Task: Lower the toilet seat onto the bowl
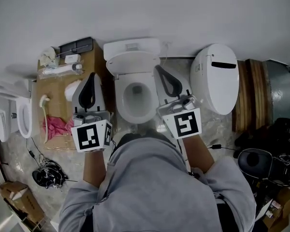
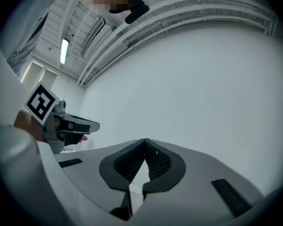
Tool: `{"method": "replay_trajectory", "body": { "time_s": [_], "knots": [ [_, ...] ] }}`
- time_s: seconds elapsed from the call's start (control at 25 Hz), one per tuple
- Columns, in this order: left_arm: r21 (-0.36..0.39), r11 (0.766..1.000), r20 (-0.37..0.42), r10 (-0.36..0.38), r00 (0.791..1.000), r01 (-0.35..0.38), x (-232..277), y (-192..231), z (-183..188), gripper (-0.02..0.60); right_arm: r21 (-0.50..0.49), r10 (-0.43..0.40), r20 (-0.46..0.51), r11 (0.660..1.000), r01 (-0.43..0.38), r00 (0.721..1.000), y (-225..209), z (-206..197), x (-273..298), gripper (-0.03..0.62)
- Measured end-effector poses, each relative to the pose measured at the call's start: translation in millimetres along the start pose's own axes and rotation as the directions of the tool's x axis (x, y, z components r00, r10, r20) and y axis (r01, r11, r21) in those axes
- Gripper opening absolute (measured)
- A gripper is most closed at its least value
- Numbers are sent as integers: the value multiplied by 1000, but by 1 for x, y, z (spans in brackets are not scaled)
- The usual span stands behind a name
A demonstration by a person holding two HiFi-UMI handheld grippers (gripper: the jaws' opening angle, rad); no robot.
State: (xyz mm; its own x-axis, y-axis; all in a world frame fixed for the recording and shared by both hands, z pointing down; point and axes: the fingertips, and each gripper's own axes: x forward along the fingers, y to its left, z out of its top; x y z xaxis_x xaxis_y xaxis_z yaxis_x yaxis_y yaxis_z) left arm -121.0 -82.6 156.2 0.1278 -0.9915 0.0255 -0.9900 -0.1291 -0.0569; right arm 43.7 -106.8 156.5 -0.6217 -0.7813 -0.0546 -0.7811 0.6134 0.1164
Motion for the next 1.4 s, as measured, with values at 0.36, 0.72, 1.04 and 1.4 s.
{"method": "replay_trajectory", "body": {
  "time_s": [0.36, 0.72, 1.04, 1.4],
  "knots": [
    [1, 1000, 25, 23, 999, -23, -7, 9, 12, -2, -29, -7, 52, 1000, 9, 999, 0, 20, 0, -2],
    [-1, 1000, 26, 17, 1000, -17, -12, 4, 12, -2, -30, -13, 50, 999, 14, 999, -1, 23, -7, -2],
    [-1, 1000, 24, 21, 999, -21, -11, 3, 11, -2, -39, -7, 47, 999, 9, 999, -2, 21, -7, -2],
    [-2, 1000, 20, 26, 999, -26, -10, 2, 9, -2, -49, 2, 51, 999, 0, 999, -3, 20, -7, -2]
  ]
}}
